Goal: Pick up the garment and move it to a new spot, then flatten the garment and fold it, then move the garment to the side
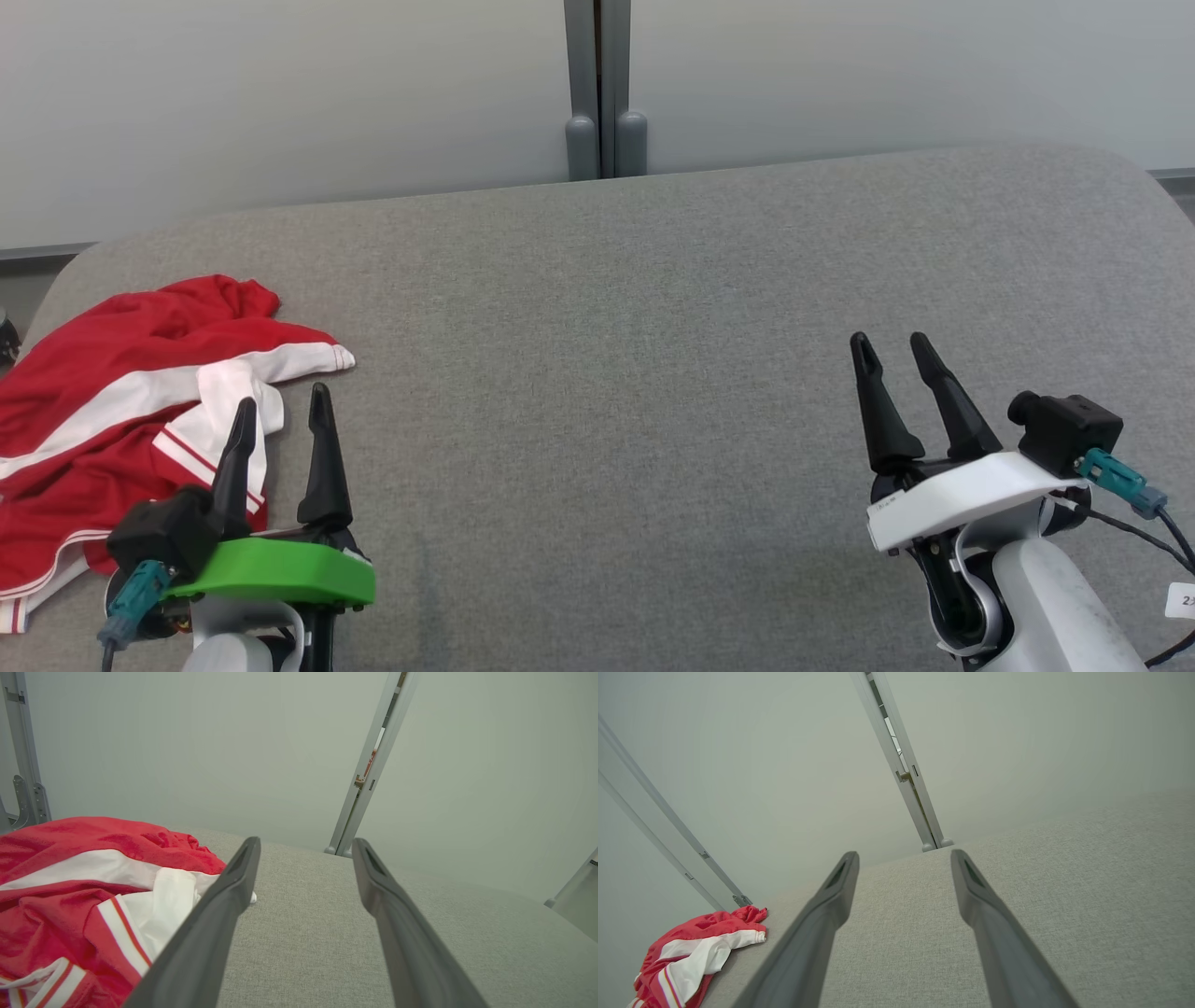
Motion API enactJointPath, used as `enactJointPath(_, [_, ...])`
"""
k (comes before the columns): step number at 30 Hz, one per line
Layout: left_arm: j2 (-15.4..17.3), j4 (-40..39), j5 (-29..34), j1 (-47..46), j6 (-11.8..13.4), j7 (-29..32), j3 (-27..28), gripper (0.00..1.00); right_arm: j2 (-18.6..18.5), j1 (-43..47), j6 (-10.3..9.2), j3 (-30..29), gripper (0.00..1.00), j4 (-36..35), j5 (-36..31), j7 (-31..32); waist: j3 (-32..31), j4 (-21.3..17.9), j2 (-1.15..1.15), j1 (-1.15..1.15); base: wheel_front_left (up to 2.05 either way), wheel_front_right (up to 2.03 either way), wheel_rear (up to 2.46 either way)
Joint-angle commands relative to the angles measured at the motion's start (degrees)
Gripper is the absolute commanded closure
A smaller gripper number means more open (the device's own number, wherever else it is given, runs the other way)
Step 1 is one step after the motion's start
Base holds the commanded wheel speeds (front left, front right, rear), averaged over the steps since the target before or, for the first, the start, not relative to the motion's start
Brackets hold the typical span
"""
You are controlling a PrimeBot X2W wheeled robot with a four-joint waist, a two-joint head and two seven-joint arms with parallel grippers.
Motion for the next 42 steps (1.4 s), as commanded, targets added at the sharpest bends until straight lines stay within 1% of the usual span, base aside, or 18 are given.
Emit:
enactJointPath(1, [0.47,-0.30,1.29,0.01,0.07,-0.62,-0.06,0.00,-0.13,-1.22,0.03,-0.07,0.00,-0.15,-1.53,-0.59,-0.01,0.00,0.00,0.00,0.00,0.00,0.00])
enactJointPath(12, [0.50,-0.86,6.75,0.16,-0.32,-1.99,-0.37,0.00,-0.08,-1.41,0.03,0.12,0.00,0.75,-6.66,-1.97,0.06,0.00,0.00,0.00,0.00,0.00,0.00])
enactJointPath(29, [0.53,-0.89,13.38,-0.28,-0.13,-3.77,-0.84,0.00,-0.11,-2.08,0.03,0.74,0.00,2.12,-12.61,-3.71,-0.01,0.11,0.00,0.00,0.00,0.00,0.00])
enactJointPath(37, [0.55,-0.89,15.33,0.00,0.14,-4.60,-1.08,0.00,-0.19,-2.00,0.03,1.04,0.00,2.37,-14.89,-4.54,-0.28,0.29,0.00,0.00,0.00,0.00,0.00])
enactJointPath(42, [0.54,-0.64,14.90,0.02,0.01,-4.38,-1.17,0.00,-0.17,-1.99,0.03,1.12,0.00,2.51,-14.27,-4.46,-0.33,0.28,0.00,0.00,0.00,0.00,0.00])
